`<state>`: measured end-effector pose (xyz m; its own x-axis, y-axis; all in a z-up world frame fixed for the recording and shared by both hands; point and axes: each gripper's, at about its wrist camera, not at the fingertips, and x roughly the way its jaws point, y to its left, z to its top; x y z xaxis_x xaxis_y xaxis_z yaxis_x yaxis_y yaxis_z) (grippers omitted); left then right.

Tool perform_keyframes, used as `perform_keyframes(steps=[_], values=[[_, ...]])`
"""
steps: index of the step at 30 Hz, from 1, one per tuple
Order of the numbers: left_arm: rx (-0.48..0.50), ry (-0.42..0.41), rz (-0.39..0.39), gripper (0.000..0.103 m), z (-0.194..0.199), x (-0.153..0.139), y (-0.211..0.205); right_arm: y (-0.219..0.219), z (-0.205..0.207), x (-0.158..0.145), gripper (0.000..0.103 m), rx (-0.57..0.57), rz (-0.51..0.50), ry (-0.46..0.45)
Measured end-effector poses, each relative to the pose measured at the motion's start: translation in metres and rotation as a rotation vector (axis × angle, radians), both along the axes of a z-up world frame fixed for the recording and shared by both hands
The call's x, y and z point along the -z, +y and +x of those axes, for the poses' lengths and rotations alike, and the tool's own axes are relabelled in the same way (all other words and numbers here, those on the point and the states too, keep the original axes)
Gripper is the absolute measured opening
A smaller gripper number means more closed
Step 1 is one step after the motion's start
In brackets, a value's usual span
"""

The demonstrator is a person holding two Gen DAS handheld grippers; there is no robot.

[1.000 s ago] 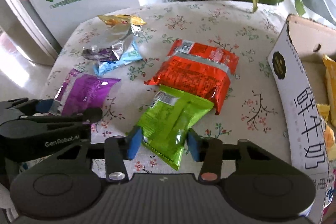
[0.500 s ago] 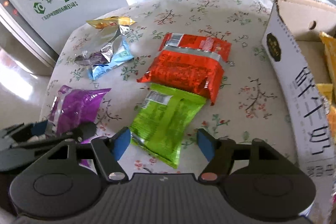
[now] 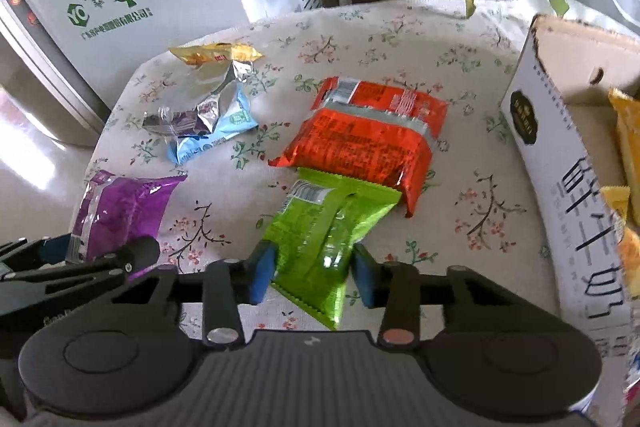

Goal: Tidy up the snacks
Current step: 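Lift the green pack with the right gripper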

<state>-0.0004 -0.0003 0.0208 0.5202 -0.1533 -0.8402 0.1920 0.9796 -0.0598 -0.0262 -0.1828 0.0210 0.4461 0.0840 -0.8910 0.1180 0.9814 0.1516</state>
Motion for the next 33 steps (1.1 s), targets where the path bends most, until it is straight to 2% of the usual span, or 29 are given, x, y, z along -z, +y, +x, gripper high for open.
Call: perform_keyframes(steps=[2, 6, 9, 10, 11, 15, 17, 19, 21, 22, 24, 27, 30, 33], values=[[0.000, -0.005, -0.006, 0.066, 0.000, -0.002, -0.001, 0.000, -0.001, -0.003, 0.040, -0.014, -0.010, -0.011], [-0.010, -0.005, -0.021, 0.066, -0.002, -0.004, -0.003, -0.011, -0.001, 0.001, 0.042, 0.028, 0.049, 0.017], [-0.008, -0.004, -0.026, 0.066, -0.004, -0.004, -0.004, -0.017, 0.002, 0.008, 0.053, 0.051, 0.104, 0.044], [-0.008, -0.003, -0.027, 0.066, -0.005, -0.004, -0.005, -0.016, 0.002, 0.008, 0.062, 0.043, 0.114, 0.035], [-0.007, -0.001, -0.030, 0.066, -0.005, -0.004, -0.005, -0.012, 0.003, 0.008, 0.065, 0.034, 0.113, 0.029], [-0.019, 0.000, -0.022, 0.066, -0.005, -0.004, -0.004, 0.011, 0.001, 0.009, 0.070, -0.034, -0.005, 0.000], [-0.031, -0.007, -0.017, 0.066, -0.003, -0.004, 0.000, 0.010, 0.002, 0.010, 0.075, -0.029, 0.003, 0.000], [-0.043, -0.012, -0.011, 0.066, -0.002, -0.003, 0.003, 0.008, 0.004, 0.010, 0.076, -0.010, 0.015, -0.007], [-0.059, -0.012, -0.003, 0.066, -0.001, -0.002, 0.006, 0.011, 0.006, 0.011, 0.075, -0.003, -0.015, -0.016], [-0.063, -0.011, -0.003, 0.066, -0.001, -0.002, 0.008, 0.014, 0.006, 0.011, 0.072, -0.008, -0.030, -0.023], [-0.069, -0.008, -0.008, 0.066, -0.001, -0.002, 0.010, 0.016, 0.007, 0.010, 0.055, -0.035, -0.016, -0.035], [-0.071, -0.011, -0.012, 0.067, -0.001, -0.004, 0.013, 0.015, 0.007, 0.009, 0.050, -0.073, 0.028, -0.035], [-0.072, -0.019, -0.016, 0.067, -0.001, -0.006, 0.013, 0.018, 0.000, 0.002, 0.037, -0.130, 0.002, -0.067], [-0.073, -0.030, -0.017, 0.067, -0.002, -0.009, 0.012, 0.016, -0.003, -0.002, 0.034, -0.146, 0.006, -0.081]])
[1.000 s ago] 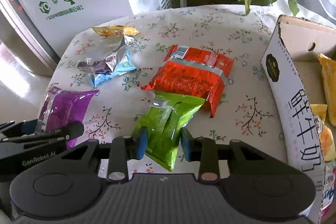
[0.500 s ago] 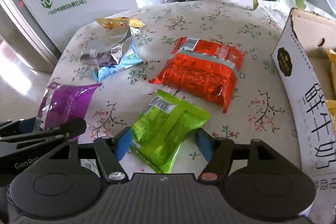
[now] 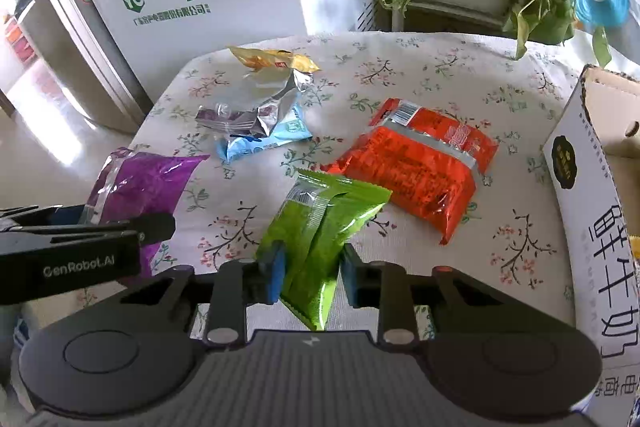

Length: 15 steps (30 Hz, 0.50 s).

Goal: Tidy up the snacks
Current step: 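Lift the green pack with the right gripper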

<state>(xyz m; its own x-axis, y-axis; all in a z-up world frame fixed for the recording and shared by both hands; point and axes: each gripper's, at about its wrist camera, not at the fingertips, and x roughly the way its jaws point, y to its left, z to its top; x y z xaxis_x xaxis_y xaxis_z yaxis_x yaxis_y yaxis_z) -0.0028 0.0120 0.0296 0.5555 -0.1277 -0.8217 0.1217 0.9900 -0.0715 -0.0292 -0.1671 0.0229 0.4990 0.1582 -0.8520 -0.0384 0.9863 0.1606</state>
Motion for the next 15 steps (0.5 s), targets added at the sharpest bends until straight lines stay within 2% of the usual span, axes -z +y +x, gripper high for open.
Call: perform_keyframes(steps=[5, 9, 15], values=[[-0.007, -0.006, -0.014, 0.067, -0.003, -0.002, 0.000, 0.001, -0.004, -0.004, 0.029, -0.018, 0.000, -0.031], [-0.003, -0.010, -0.017, 0.067, -0.007, -0.003, -0.002, 0.005, -0.008, -0.013, 0.024, -0.052, -0.062, -0.083], [0.000, -0.011, -0.019, 0.067, -0.010, -0.003, -0.005, 0.005, -0.010, -0.016, 0.022, -0.079, -0.067, -0.096]])
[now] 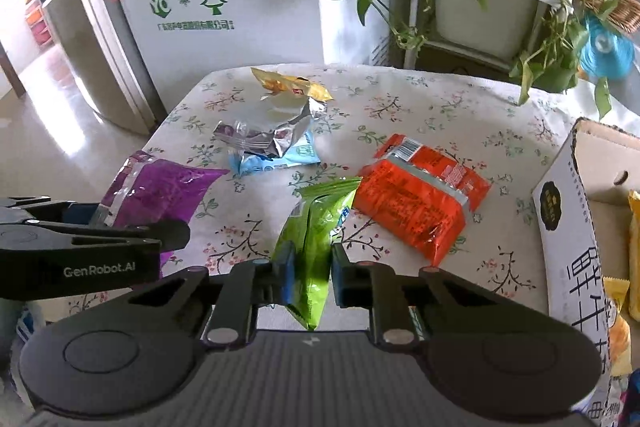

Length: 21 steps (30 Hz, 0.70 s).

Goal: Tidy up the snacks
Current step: 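Lift the green pack with the right gripper, then carry the purple and green packs over the cardboard box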

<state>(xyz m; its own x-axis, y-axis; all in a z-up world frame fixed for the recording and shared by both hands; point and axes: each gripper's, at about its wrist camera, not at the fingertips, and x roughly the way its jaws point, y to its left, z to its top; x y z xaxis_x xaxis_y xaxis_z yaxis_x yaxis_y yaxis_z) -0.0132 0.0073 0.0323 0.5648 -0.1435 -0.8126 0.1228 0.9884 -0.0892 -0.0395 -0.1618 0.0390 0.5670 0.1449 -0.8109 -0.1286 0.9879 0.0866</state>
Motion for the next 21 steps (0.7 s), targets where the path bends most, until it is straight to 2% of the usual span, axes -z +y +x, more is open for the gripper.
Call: perform_keyframes(steps=[8, 14, 21], values=[[0.007, -0.025, 0.001, 0.067, -0.001, -0.005, -0.002, 0.011, -0.006, -0.013, 0.017, -0.062, -0.035, -0.050], [0.013, -0.031, 0.002, 0.067, -0.001, -0.006, -0.006, 0.011, -0.008, -0.016, 0.016, -0.069, -0.036, -0.051], [0.017, -0.048, -0.003, 0.067, -0.002, -0.011, -0.010, 0.006, -0.011, -0.032, 0.016, -0.055, -0.043, -0.099]])
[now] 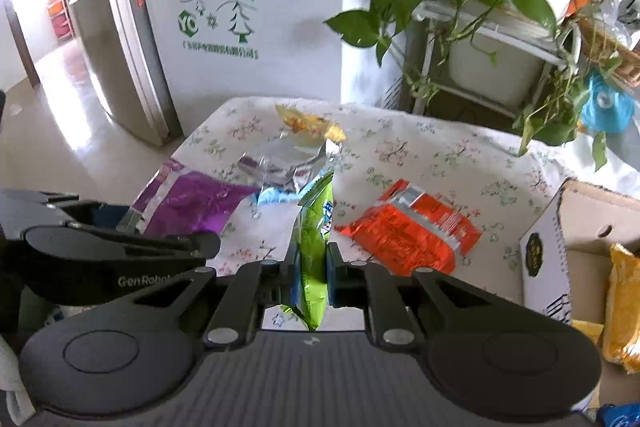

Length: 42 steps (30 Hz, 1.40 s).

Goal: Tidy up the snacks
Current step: 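Carry the purple and green packs over the cardboard box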

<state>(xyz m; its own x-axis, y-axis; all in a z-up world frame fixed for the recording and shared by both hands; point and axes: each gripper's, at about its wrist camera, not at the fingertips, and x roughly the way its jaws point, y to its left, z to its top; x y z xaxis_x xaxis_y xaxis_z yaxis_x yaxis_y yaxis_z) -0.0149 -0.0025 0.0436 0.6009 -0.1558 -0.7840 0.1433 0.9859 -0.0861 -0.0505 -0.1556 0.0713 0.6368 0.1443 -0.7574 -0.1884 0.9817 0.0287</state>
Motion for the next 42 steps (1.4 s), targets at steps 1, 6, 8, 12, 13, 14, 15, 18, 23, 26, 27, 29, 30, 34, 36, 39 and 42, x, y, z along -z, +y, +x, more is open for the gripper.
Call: perform_keyframes(steps=[1, 6, 8, 12, 13, 14, 15, 18, 23, 26, 27, 29, 30, 34, 36, 39, 42], values=[[0.003, -0.005, -0.001, 0.067, 0.000, -0.001, -0.001, -0.001, 0.000, -0.003, 0.016, 0.004, 0.000, -0.009], [0.020, -0.026, -0.010, 0.067, -0.001, -0.009, -0.011, -0.011, -0.004, -0.018, 0.016, 0.030, 0.005, -0.053], [0.024, -0.038, -0.018, 0.067, -0.002, -0.013, -0.016, -0.015, -0.006, -0.024, 0.016, 0.045, 0.002, -0.068], [0.040, -0.078, -0.020, 0.067, -0.004, -0.021, -0.028, -0.027, -0.011, -0.035, 0.016, 0.086, 0.005, -0.096], [0.045, -0.086, -0.024, 0.067, -0.004, -0.022, -0.031, -0.029, -0.010, -0.037, 0.016, 0.096, 0.005, -0.103], [0.049, -0.092, -0.031, 0.067, -0.003, -0.025, -0.035, -0.033, -0.011, -0.040, 0.016, 0.108, 0.005, -0.112], [0.054, -0.097, -0.037, 0.067, -0.003, -0.027, -0.038, -0.038, -0.013, -0.044, 0.016, 0.122, 0.007, -0.120], [0.069, -0.120, -0.048, 0.067, -0.003, -0.032, -0.048, -0.053, -0.018, -0.055, 0.016, 0.170, 0.022, -0.144], [0.099, -0.140, -0.074, 0.067, -0.005, -0.040, -0.065, -0.077, -0.027, -0.070, 0.016, 0.235, 0.046, -0.195], [0.126, -0.142, -0.102, 0.067, -0.006, -0.045, -0.078, -0.094, -0.040, -0.081, 0.016, 0.286, 0.065, -0.231], [0.136, -0.144, -0.111, 0.067, -0.007, -0.047, -0.083, -0.101, -0.044, -0.085, 0.016, 0.306, 0.076, -0.243], [0.163, -0.151, -0.127, 0.067, -0.010, -0.051, -0.092, -0.112, -0.051, -0.089, 0.016, 0.336, 0.085, -0.261], [0.174, -0.155, -0.132, 0.067, -0.012, -0.053, -0.096, -0.117, -0.055, -0.092, 0.016, 0.351, 0.083, -0.271], [0.210, -0.163, -0.145, 0.067, -0.017, -0.058, -0.109, -0.138, -0.063, -0.095, 0.016, 0.407, 0.081, -0.284], [0.221, -0.163, -0.151, 0.067, -0.019, -0.060, -0.115, -0.147, -0.067, -0.097, 0.016, 0.431, 0.079, -0.289], [0.237, -0.158, -0.160, 0.067, -0.024, -0.061, -0.125, -0.158, -0.073, -0.098, 0.016, 0.462, 0.081, -0.294], [0.259, -0.150, -0.172, 0.067, -0.030, -0.062, -0.140, -0.170, -0.081, -0.099, 0.016, 0.495, 0.084, -0.298]])
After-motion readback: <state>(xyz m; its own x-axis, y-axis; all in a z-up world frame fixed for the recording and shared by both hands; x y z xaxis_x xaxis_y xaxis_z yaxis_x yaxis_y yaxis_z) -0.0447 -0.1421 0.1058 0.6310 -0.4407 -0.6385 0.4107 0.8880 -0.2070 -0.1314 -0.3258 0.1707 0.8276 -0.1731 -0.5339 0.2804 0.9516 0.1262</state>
